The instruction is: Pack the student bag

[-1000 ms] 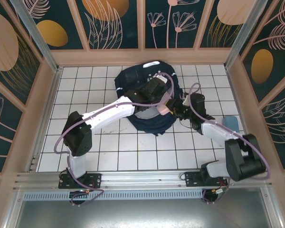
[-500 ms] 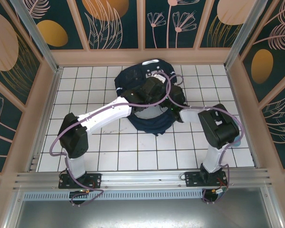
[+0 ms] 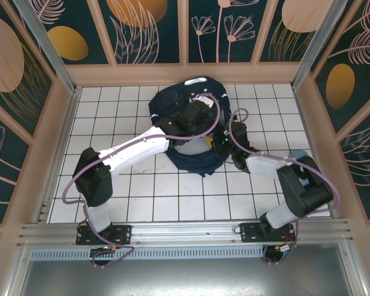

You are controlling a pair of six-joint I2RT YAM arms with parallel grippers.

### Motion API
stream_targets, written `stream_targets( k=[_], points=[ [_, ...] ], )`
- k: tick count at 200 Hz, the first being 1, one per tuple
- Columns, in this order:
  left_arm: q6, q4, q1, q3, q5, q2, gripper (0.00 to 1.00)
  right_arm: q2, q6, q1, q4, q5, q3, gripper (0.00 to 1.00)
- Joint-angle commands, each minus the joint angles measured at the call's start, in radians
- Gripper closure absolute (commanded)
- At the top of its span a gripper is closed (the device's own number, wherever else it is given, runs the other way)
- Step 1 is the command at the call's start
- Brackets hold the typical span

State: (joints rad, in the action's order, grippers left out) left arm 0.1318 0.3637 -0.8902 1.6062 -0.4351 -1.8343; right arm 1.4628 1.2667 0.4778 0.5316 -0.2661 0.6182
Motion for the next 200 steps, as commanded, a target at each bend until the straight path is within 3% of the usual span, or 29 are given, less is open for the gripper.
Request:
stream_targets(
  k=[1, 48, 78, 92, 110, 123, 153, 200],
  points=[
    [0.041, -0.103, 0.001, 0.005, -0.031, 0.066, 0.95, -0.132, -0.011, 0.005, -0.15, 0.008, -0.087, 0.18],
    [0.053, -0.099, 0.001, -0.014, 0.02, 0.066, 0.93, -0.361, -0.127, -0.006, -0.416, 0.095, -0.156, 0.21],
    [0.068, -0.095, 0.002, -0.029, 0.058, 0.066, 0.89, -0.412, -0.206, -0.036, -0.46, 0.081, -0.132, 0.28],
    [0.082, -0.074, 0.002, -0.032, 0.097, 0.066, 0.8, -0.413, -0.241, -0.039, -0.515, 0.105, -0.086, 0.3],
    [0.139, -0.067, 0.019, -0.061, 0.142, 0.086, 0.49, -0.424, -0.275, -0.041, -0.57, 0.157, -0.041, 0.3],
    [0.188, -0.082, 0.047, -0.107, 0.188, 0.113, 0.37, -0.432, -0.296, -0.044, -0.599, 0.193, -0.02, 0.3],
    [0.292, -0.171, 0.167, -0.288, 0.302, 0.219, 0.26, -0.427, -0.338, -0.041, -0.636, 0.224, 0.026, 0.3],
    [0.345, -0.239, 0.345, -0.55, 0.298, 0.359, 0.16, -0.284, -0.334, 0.007, -0.639, 0.159, 0.141, 0.37]
  ],
)
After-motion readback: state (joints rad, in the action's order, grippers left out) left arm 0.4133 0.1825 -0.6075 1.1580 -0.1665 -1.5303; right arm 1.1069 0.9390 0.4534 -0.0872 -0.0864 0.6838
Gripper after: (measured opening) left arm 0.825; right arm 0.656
